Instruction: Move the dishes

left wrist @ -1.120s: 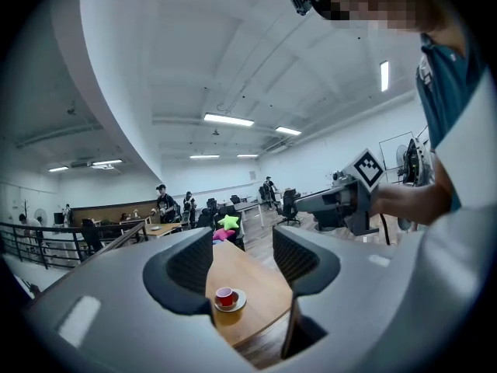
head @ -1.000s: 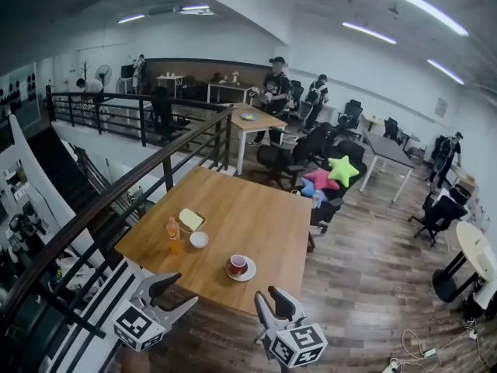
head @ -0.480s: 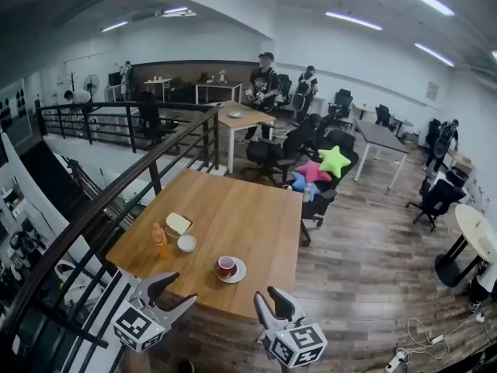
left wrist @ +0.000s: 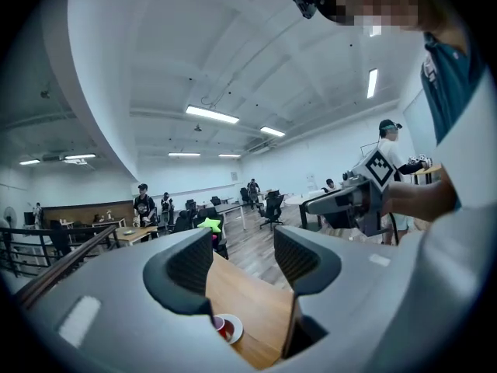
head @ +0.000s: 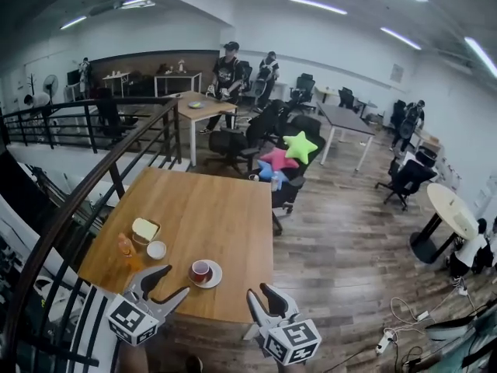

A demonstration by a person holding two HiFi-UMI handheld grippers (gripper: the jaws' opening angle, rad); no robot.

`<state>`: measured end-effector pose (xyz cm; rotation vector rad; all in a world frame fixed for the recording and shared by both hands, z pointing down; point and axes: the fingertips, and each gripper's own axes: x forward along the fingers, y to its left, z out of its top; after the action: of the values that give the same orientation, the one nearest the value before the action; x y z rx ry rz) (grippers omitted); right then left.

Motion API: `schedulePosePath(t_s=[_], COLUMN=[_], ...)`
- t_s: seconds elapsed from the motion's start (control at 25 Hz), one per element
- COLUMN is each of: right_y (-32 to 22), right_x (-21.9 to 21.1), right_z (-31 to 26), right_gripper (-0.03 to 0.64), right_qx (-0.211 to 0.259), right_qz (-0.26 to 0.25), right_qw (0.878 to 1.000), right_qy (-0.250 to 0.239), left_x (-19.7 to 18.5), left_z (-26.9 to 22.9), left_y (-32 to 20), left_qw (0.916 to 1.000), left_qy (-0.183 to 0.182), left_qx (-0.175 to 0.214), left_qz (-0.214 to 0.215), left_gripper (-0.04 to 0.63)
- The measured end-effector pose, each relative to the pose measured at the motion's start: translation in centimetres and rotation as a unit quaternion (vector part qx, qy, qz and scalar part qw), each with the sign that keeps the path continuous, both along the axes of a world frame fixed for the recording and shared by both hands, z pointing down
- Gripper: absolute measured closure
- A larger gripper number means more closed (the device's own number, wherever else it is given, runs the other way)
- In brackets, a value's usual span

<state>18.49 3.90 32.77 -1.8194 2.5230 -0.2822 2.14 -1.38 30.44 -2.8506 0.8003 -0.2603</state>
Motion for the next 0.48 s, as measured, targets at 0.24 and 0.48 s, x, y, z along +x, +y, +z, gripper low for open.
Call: schedulePosePath(t_s=[0.24,0.48], right_y=[-4.3,-7.9], right_x=[0.1,-0.5], right_z=[-0.4,0.4], right_gripper=[0.503,0.503], right_qx=[-0.007,-0.018], right_qz=[0.04,0.068], right_qw=[0.999,0.997], right_qy=[0.011,0.015], left_x=[1.1,1.5], left_z=[0.0,0.7], left_y=[-5.7,-10.5], left_qw=[0.9989,0.9967], left_qy=[0.012,0.017], left_qx=[-0.007,-0.014], left_qz=[0.045,0.079], left_gripper=[0.353,0.353])
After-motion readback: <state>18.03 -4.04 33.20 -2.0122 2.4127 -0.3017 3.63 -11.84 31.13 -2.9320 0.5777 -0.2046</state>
